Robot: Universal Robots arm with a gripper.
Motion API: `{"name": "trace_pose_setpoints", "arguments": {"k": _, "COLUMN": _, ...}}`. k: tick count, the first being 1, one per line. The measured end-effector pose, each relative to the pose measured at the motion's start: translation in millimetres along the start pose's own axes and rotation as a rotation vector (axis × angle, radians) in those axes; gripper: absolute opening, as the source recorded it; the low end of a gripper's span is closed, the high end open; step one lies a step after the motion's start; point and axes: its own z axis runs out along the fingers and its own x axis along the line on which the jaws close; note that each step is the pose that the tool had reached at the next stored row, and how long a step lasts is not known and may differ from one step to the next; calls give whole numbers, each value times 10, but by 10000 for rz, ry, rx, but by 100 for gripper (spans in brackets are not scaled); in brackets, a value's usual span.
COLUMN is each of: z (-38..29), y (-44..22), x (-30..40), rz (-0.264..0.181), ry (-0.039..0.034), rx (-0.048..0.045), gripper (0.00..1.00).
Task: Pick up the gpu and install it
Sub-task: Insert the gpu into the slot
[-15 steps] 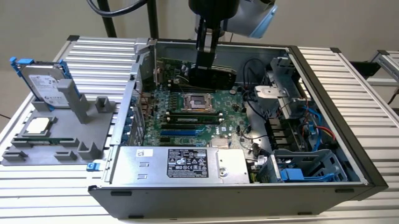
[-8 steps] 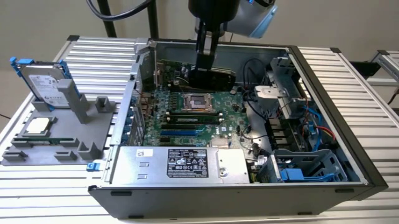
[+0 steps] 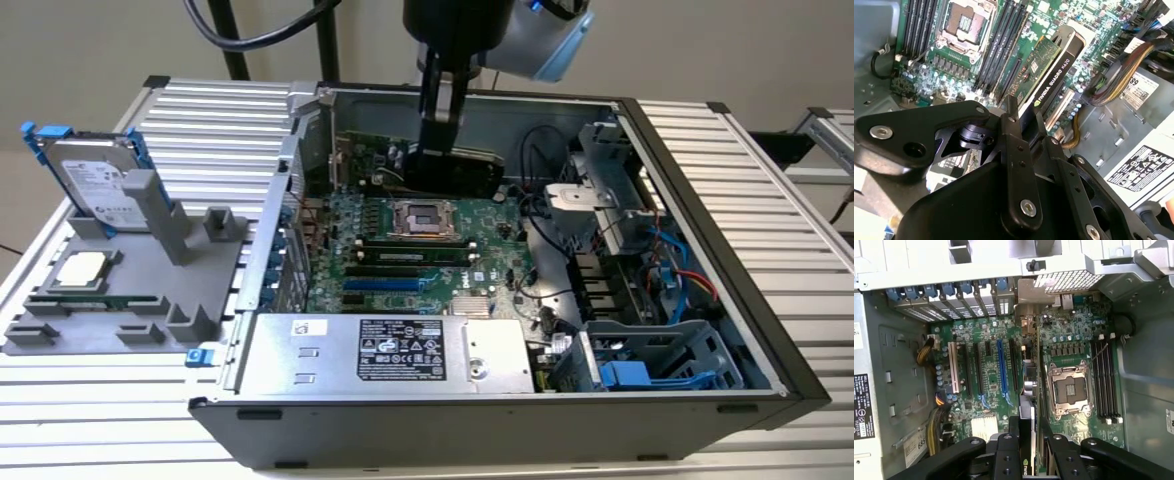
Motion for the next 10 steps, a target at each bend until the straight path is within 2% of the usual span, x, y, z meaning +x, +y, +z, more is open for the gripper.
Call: {"name": "trace_pose_setpoints", "arguments": {"k": 10, "z": 47, "y": -2, "x": 2, "rz": 0, "ry": 0, "rx": 0, "gripper": 0}}
